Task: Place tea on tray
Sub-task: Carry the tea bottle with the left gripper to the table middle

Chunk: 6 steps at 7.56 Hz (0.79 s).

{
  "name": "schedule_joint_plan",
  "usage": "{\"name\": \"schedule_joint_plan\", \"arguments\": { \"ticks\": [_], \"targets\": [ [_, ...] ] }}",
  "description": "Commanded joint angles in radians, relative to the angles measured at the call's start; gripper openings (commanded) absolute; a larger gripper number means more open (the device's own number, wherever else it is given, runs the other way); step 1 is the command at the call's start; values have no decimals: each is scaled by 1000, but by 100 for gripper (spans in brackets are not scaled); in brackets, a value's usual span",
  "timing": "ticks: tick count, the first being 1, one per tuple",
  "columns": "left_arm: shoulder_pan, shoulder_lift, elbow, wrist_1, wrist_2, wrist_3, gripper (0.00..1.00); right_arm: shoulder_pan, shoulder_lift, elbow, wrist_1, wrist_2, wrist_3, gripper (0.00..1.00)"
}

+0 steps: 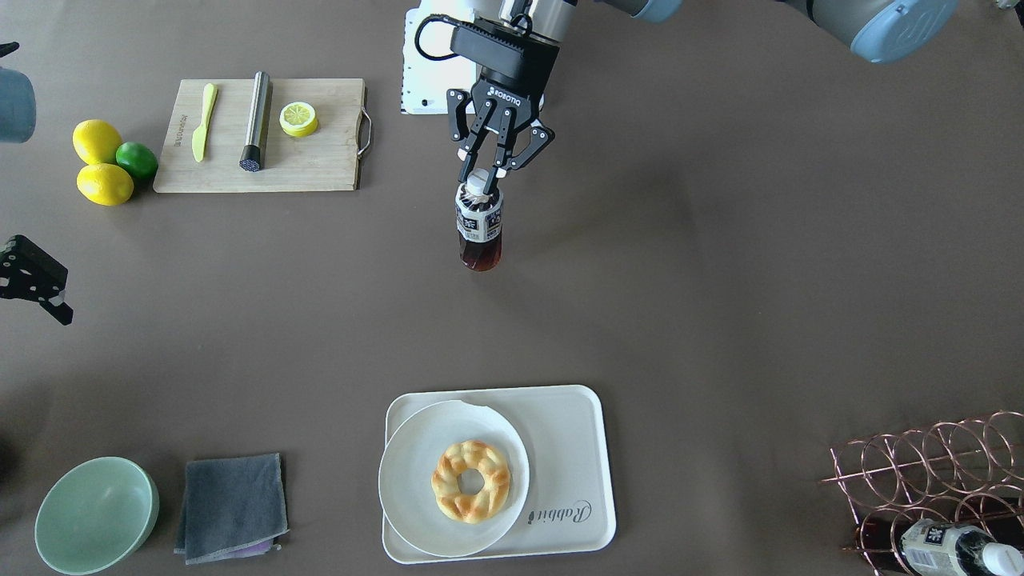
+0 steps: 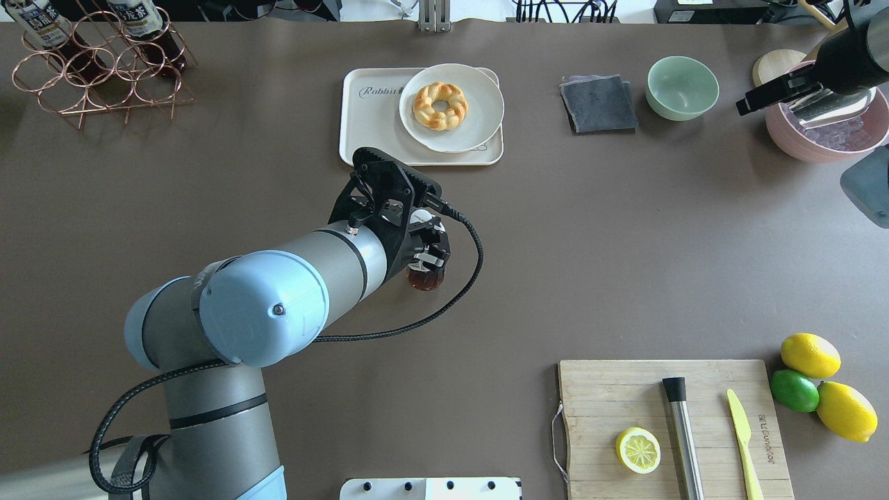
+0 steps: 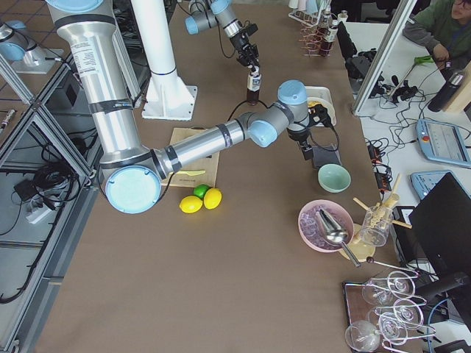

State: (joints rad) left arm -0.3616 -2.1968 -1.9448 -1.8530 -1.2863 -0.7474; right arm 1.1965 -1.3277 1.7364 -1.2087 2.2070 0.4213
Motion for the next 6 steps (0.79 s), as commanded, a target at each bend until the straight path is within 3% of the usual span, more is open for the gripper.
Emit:
{"name": "schedule_joint_plan", "arguments": {
  "ticks": [1,4,5,6],
  "targets": [
    [3,23,1,-21,28,2,0,0,-7,6,17,2,1,100],
    [4,25,12,-29,28,9,0,0,-5,5,20,2,1,100],
    [4,23,10,-29,28,10,45,0,-4,2,20,2,1,100],
    [4,25,10,-29,28,8,74,0,-2,0,20,2,1,100]
  ]
}}
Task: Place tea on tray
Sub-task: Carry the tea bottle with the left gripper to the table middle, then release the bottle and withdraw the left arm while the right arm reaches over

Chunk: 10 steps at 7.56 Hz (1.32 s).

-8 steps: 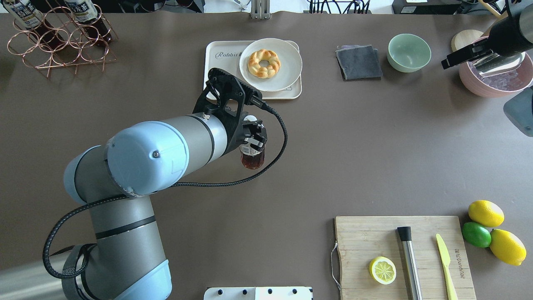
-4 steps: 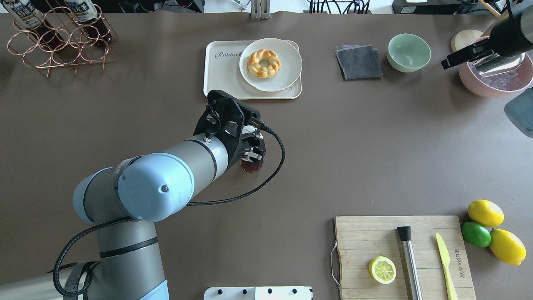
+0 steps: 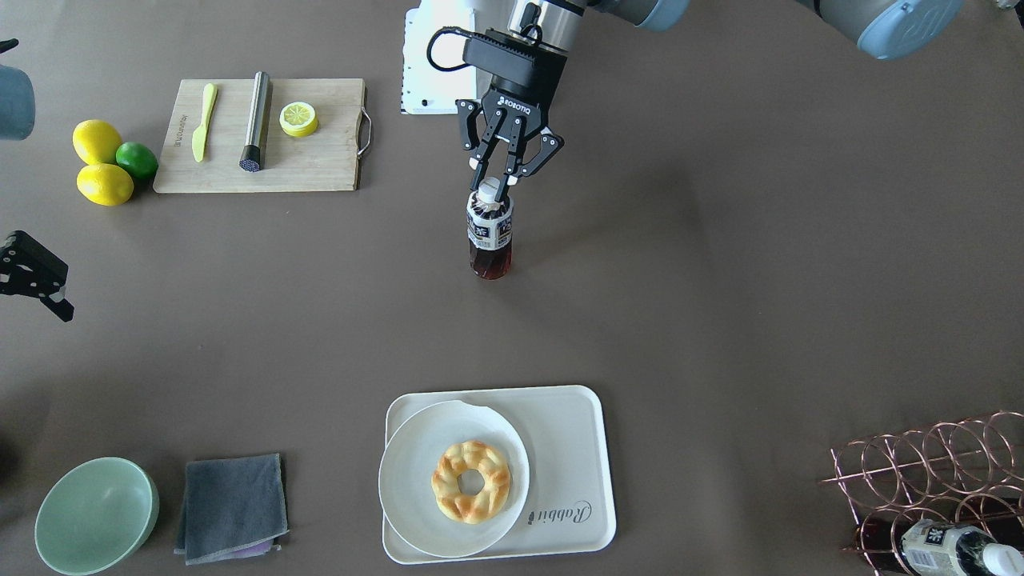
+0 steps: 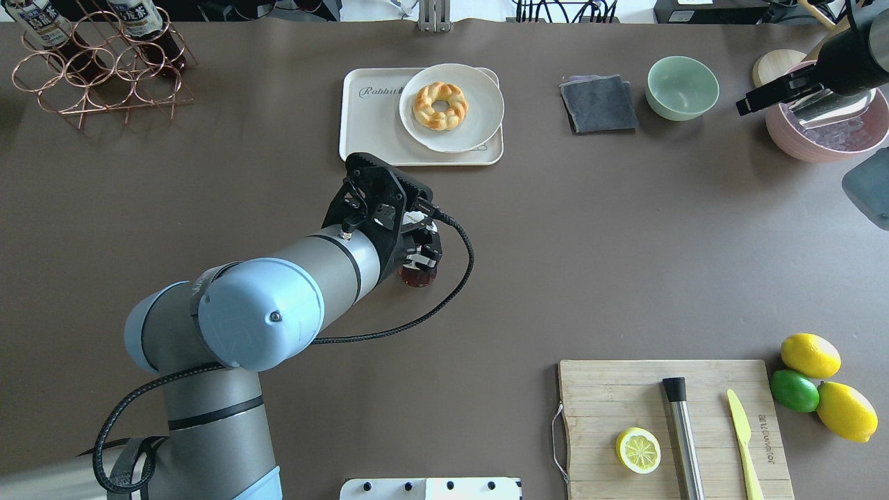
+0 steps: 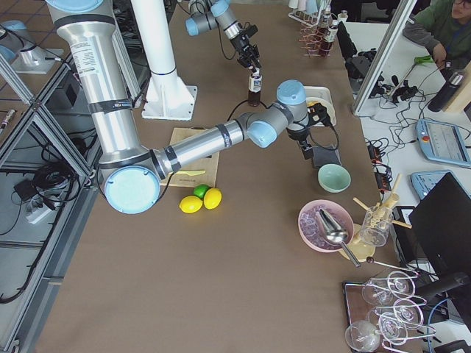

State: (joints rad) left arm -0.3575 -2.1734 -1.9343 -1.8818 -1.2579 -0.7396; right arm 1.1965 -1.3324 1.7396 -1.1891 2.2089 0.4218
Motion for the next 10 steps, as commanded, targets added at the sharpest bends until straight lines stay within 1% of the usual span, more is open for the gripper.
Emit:
{"name": "schedule_joint_plan", "arguments": {
  "ticks": [1,2,3,4,5,6,7,8,9,10],
  "targets": [
    [0,1,-6,0,-2,0,94,0,4,-3,0,-1,0,100],
    [-9,1,-32,0,-12,-1,96,0,7,-2,0,-1,0,100],
    [-32,4,-75,6,-17,-1,96,0,9,0,0,0,2,100],
    [-91,33,-104,7,-102,-3,96,0,28,-3,-1,0,3,100],
    [-210,71,-109,9,-282,-13,96,-6,44,-5,0,0,5,100],
    [-365,154,-101,21,-501,-14,96,-20,68,-6,-1,2,20,100],
    [-511,232,-86,42,-717,0,97,-55,99,-5,3,-6,97,100],
    [-637,306,-77,43,-858,8,97,-90,142,-3,3,-12,162,100],
    [-718,404,-84,43,-895,139,98,-121,191,3,3,-18,210,100],
    [-795,547,-77,44,-897,298,99,-168,240,6,3,-43,227,100]
  ]
}}
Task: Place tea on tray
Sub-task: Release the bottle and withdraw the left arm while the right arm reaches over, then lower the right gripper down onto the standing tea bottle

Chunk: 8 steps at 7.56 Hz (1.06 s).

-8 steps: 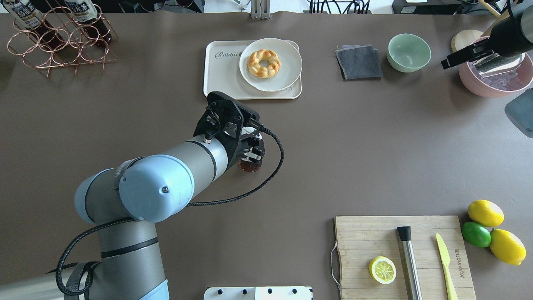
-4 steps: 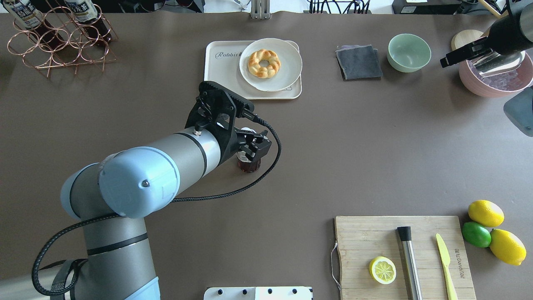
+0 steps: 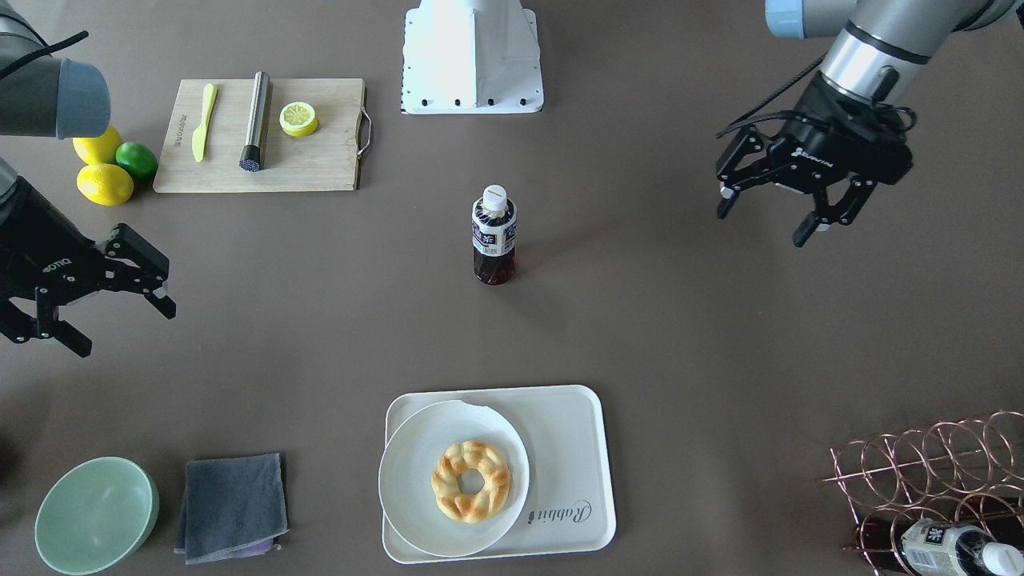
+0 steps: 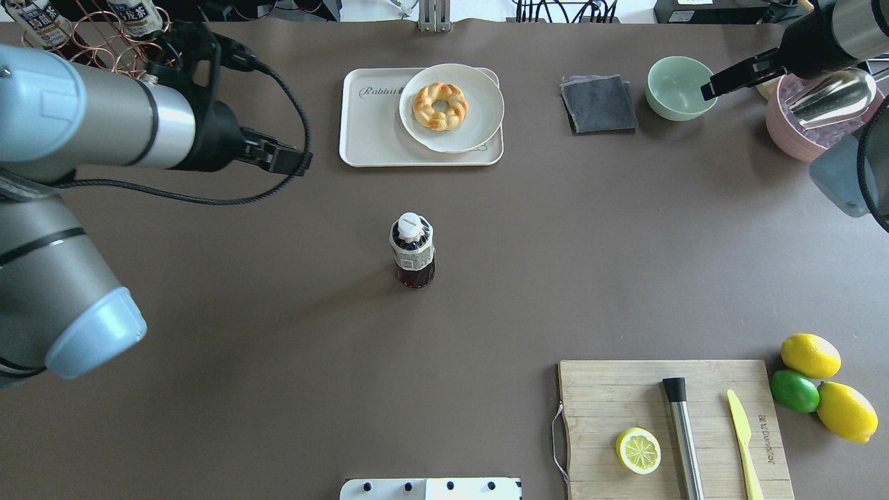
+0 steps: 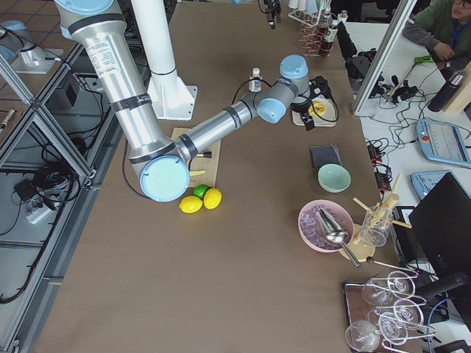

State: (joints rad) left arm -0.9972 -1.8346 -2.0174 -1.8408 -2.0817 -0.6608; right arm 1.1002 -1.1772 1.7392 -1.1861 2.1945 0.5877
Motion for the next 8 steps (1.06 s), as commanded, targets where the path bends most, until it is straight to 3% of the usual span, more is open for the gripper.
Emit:
{"name": "schedule_joint_plan", "arguments": {
  "ticks": [1,3,5,6,7,8],
  "targets": [
    [-243,289,44,6,-75,381,100,-127,127,10,2,-71,72,100],
    [-491,290,213,145,-216,701,100,-259,238,20,2,-175,98,100],
    [-578,291,224,337,-206,840,100,-400,264,94,0,-302,118,100],
    [-592,308,223,336,-201,842,100,-454,267,118,-1,-355,118,100],
    [-594,342,224,322,-189,842,100,-546,271,132,-1,-478,118,100],
    [-594,356,226,302,-186,840,100,-657,269,131,0,-662,118,100]
  ]
}}
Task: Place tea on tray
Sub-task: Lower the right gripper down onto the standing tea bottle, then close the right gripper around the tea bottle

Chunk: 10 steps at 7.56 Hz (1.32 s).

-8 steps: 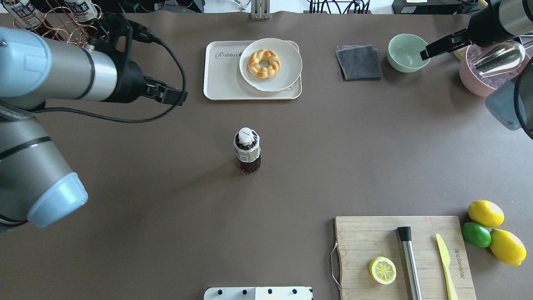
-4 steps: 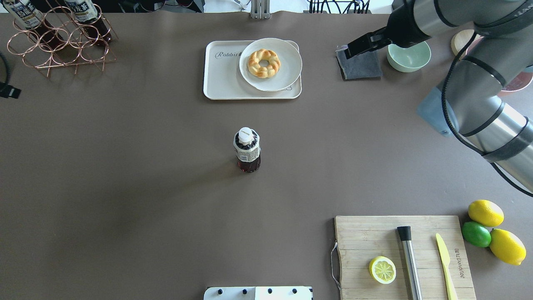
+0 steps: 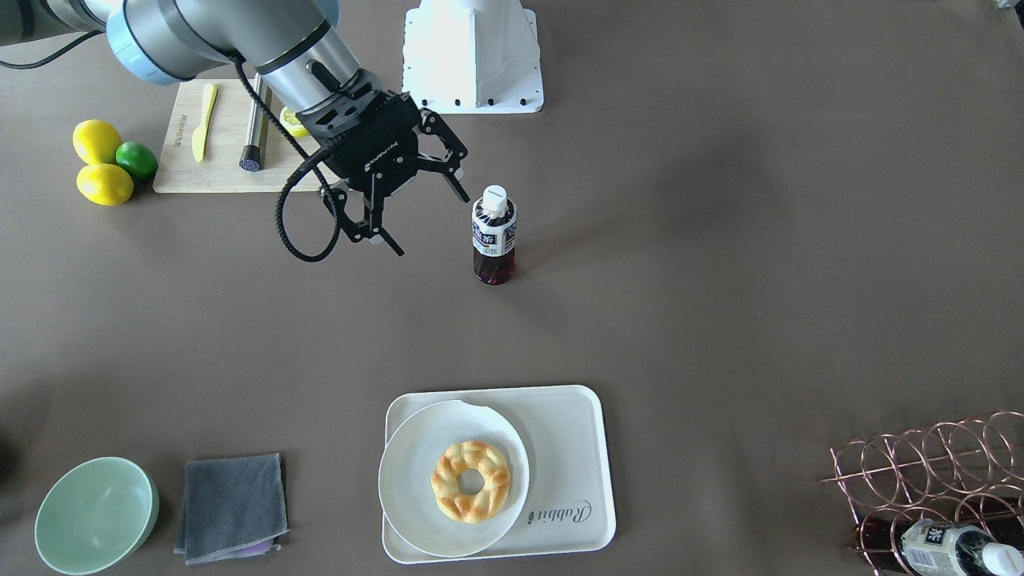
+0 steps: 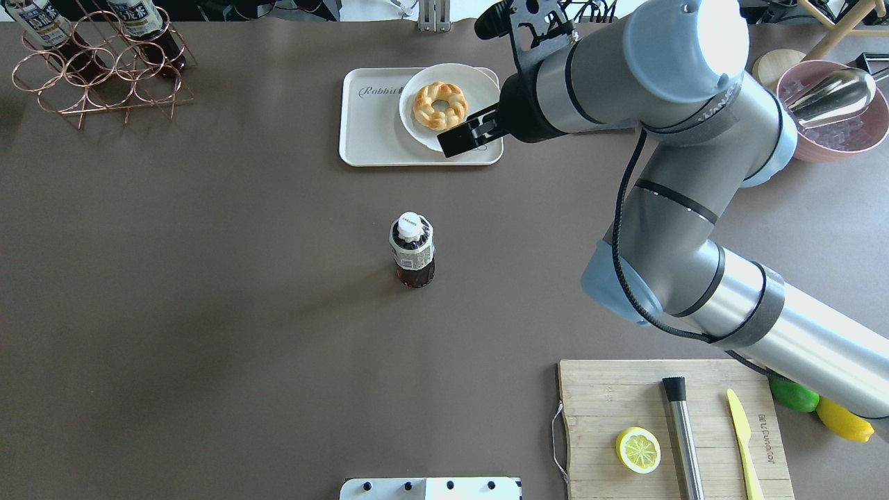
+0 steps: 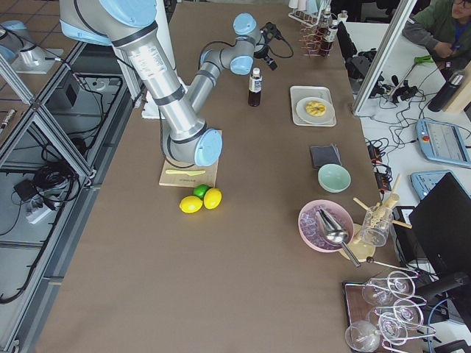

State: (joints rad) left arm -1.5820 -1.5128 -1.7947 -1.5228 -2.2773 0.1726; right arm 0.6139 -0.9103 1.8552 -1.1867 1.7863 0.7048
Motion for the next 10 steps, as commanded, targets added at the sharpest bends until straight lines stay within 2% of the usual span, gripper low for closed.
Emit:
{"name": "schedule_joint_plan", "arguments": {
  "ticks": [1,6,7,8,10],
  "targets": [
    [-9,36,4,-19,10,7,100,-209,1,15,-1,-315,-1,100],
    [-9,37,1,-23,10,8,100,-264,-27,-13,1,-474,-2,100],
    [-9,46,3,-34,10,8,100,-266,-27,-16,1,-475,-2,96],
    [-9,49,3,-36,10,7,100,-267,-24,-14,1,-475,-1,85],
    [-9,49,1,-36,10,7,100,-270,-21,-14,1,-475,-1,72]
  ]
}}
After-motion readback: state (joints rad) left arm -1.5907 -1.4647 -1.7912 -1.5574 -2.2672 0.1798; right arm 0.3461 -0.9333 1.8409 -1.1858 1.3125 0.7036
